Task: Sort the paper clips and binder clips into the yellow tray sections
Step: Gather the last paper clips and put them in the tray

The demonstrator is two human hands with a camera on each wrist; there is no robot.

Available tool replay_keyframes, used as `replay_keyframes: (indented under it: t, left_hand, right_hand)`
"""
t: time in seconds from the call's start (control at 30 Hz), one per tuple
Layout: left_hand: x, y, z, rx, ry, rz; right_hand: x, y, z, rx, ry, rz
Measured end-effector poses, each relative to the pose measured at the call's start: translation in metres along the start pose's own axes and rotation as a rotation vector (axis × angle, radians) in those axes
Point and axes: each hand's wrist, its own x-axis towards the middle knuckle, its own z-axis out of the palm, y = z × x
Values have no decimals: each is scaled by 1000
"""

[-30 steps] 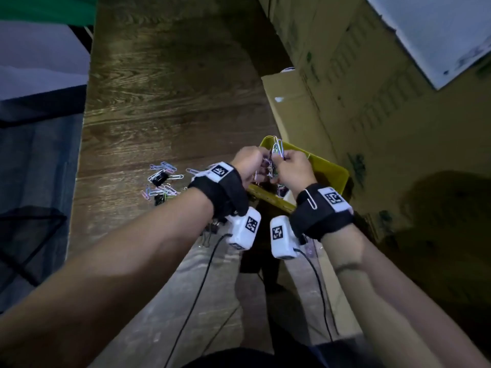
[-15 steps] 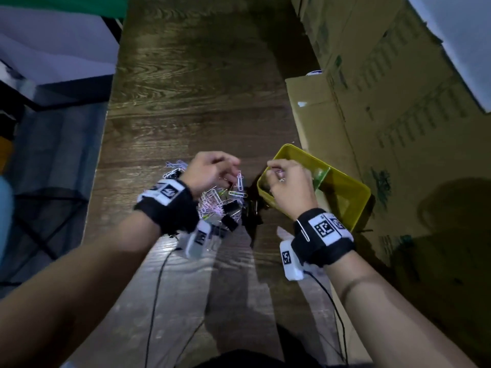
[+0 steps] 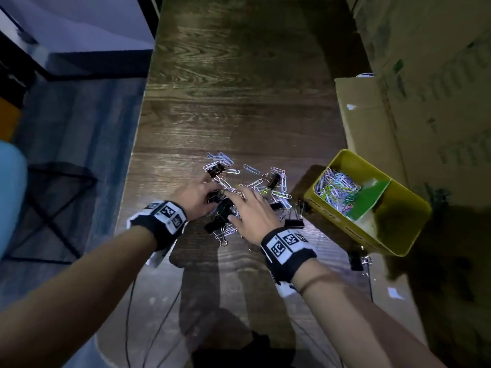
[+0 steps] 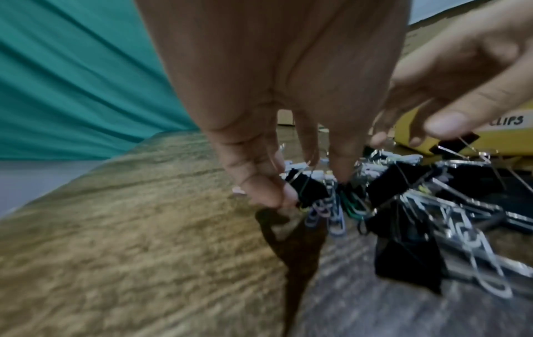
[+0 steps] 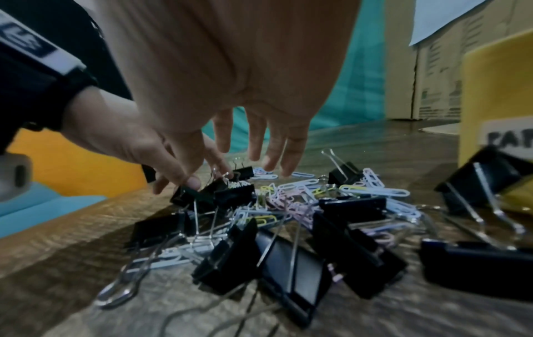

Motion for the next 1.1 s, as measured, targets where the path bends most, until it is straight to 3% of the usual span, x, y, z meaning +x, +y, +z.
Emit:
replay_keyframes:
  t: [0.1, 0.27, 0.33, 0.4, 0.47, 0.6, 0.73, 0.83, 0.93, 1.0, 1.1]
  left_hand:
    - [1, -7, 9, -36, 27, -16]
    - [-17, -26, 7, -125, 207, -13]
    - [-29, -33, 9, -377, 220, -68]
    - [-40, -33, 15, -799, 204, -178]
    - [-47, -29, 24, -996, 198, -283]
    - [-60, -17, 37, -862, 189, -247]
    - [-66, -12, 56, -575, 19, -122]
    - [-64, -6, 68, -452, 134, -139]
    - [-61, -1, 72, -399, 236, -152]
    - [-62, -1, 73, -413, 267, -136]
    - [-69, -8, 72, -438, 324, -128]
  right_hand:
    - [18, -3, 9, -51, 31, -24]
    - [31, 0, 14, -85, 84, -29]
    - [31, 2, 13, -92, 139, -51]
    - [33, 6, 12, -61, 235, -54]
    - [32, 9, 5, 100, 371, -45]
    - [22, 5, -15, 477, 526, 104]
    - [17, 2, -9, 735, 351, 209]
    - [17, -3, -2, 649, 219, 190]
    - [15, -7, 6, 610, 215, 127]
    - [15, -8, 8, 470, 165, 34]
    - [15, -14, 9, 41, -72, -66]
